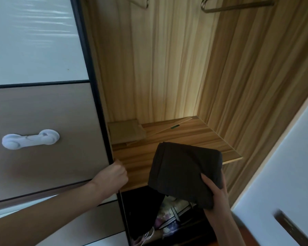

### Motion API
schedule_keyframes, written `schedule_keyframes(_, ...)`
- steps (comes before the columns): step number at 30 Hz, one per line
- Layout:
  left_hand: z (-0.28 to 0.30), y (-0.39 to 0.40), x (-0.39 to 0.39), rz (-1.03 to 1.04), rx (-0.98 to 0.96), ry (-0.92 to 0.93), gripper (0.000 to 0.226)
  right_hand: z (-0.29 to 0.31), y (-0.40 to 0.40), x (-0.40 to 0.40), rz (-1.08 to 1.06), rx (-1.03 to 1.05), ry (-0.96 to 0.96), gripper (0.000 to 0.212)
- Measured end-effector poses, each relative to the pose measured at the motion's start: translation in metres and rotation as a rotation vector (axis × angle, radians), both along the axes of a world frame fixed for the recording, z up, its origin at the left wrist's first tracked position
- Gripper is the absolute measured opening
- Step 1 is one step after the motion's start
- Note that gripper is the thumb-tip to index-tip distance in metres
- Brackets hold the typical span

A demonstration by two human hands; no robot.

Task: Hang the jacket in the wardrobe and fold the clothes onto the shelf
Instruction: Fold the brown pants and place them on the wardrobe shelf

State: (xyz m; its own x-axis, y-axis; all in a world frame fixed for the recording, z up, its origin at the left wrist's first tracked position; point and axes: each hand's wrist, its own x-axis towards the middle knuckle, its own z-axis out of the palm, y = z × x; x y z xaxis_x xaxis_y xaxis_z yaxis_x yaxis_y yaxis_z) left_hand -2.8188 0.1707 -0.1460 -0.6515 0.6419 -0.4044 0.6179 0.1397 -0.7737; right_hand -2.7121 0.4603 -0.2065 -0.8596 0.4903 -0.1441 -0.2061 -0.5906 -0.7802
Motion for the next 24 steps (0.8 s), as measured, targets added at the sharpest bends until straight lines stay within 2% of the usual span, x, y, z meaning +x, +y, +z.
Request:
schedule_keyframes(3, 0.001, -0.008, 0.001, 0.059, 0.045, -0.039, 0.031, 0.000, -0.003, 0.000, 0.000, 0.009, 0.001, 0.077)
schedule_keyframes(11, -0.005, -0.040, 0.002, 0.161, 0.126, -0.024, 0.034, 0.000, -0.008, -0.002, 0.008, 0.012, -0.009, 0.074)
schedule_keyframes(21, -0.018, -0.078, -0.004, 0.247, 0.172, 0.011, 0.055, -0.002, -0.016, -0.001, 0.069, 0.040, -0.004, 0.066)
schedule_keyframes(24, -0.013, -0.076, 0.001, 0.269, 0.287, -0.004, 0.067, 0.000, -0.014, 0.000, 0.075, 0.048, -0.002, 0.064)
